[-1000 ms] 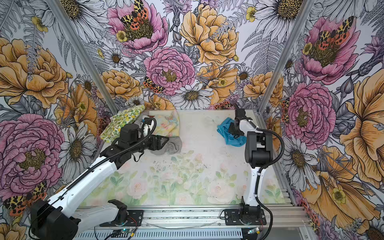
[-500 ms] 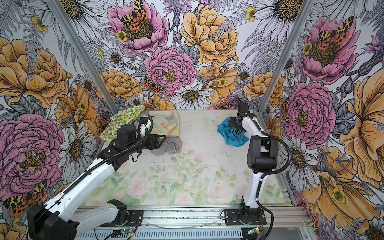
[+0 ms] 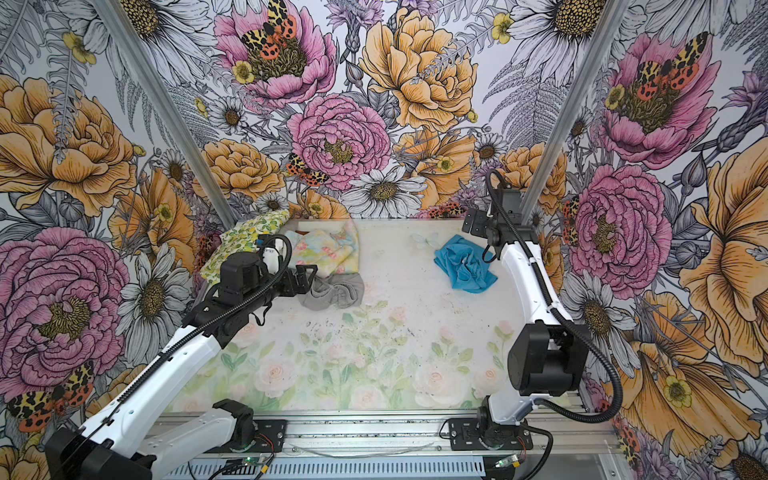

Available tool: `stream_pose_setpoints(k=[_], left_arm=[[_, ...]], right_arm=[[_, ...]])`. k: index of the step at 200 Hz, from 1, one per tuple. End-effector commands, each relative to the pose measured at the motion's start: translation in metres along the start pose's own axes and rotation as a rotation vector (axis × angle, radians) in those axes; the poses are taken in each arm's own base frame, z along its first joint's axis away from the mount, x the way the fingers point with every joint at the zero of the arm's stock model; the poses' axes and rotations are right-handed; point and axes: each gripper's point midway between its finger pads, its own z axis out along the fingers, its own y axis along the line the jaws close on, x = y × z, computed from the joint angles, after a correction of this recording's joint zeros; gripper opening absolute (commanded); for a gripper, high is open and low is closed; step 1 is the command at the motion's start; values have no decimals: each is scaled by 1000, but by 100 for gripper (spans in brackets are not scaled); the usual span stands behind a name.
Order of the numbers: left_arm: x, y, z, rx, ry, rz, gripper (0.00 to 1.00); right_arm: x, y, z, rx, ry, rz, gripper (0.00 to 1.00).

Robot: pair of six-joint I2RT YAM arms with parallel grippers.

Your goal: Pick out a specific cloth from the pile

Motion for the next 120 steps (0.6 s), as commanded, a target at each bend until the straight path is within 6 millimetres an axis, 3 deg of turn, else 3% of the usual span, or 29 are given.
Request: stream_pose_setpoints(k=[1, 42, 94, 120], left_arm=[[-16, 23, -8, -101, -102, -9, 99], [-24, 53, -18, -217, -194, -21, 99], [-15, 98, -14, -371, -269, -2, 99], [-6, 112, -8, -405, -296, 52, 99]], right_arm=[[-17, -1, -33, 7, -151, -36, 99], [8, -11, -70, 33, -271, -85, 99], [84, -34, -74, 49, -375, -76, 99], [111, -39, -71, 31, -461, -50, 100]])
